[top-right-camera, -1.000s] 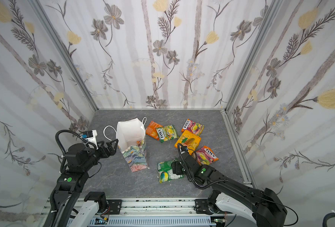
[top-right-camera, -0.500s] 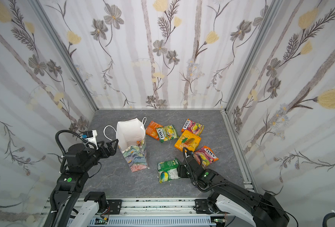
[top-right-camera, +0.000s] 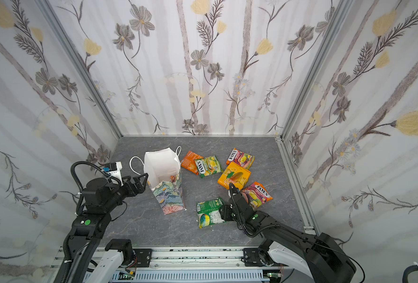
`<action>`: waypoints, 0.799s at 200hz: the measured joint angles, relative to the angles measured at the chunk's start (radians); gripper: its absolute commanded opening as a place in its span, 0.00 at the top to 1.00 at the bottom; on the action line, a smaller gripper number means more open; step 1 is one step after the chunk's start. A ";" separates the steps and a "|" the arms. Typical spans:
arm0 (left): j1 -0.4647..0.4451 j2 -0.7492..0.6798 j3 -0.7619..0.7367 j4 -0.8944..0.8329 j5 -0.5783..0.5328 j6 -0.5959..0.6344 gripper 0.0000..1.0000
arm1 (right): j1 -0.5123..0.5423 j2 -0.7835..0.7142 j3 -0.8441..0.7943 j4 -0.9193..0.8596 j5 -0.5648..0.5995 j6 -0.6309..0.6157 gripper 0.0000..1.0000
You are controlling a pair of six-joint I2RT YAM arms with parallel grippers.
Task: Place the snacks into the paper bag
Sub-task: 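Lower the right gripper onto the green Spring Tea packet and grasp it, then lift the green Spring Tea packet with the right gripper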
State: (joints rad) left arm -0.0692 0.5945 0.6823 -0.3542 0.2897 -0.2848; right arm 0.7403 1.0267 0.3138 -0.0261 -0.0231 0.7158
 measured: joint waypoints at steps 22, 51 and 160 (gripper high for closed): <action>0.000 0.000 0.000 0.000 0.000 0.000 0.00 | -0.005 0.016 0.000 0.021 -0.010 -0.002 0.49; 0.000 0.002 0.000 0.000 0.000 0.000 0.00 | -0.016 0.042 0.000 0.050 -0.016 -0.002 0.53; 0.000 0.004 0.000 0.001 0.000 -0.003 0.00 | -0.029 0.085 0.008 0.118 -0.057 -0.018 1.00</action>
State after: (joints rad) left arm -0.0692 0.5983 0.6823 -0.3534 0.2893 -0.2874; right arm 0.7116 1.1114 0.3218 0.0921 -0.0799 0.6983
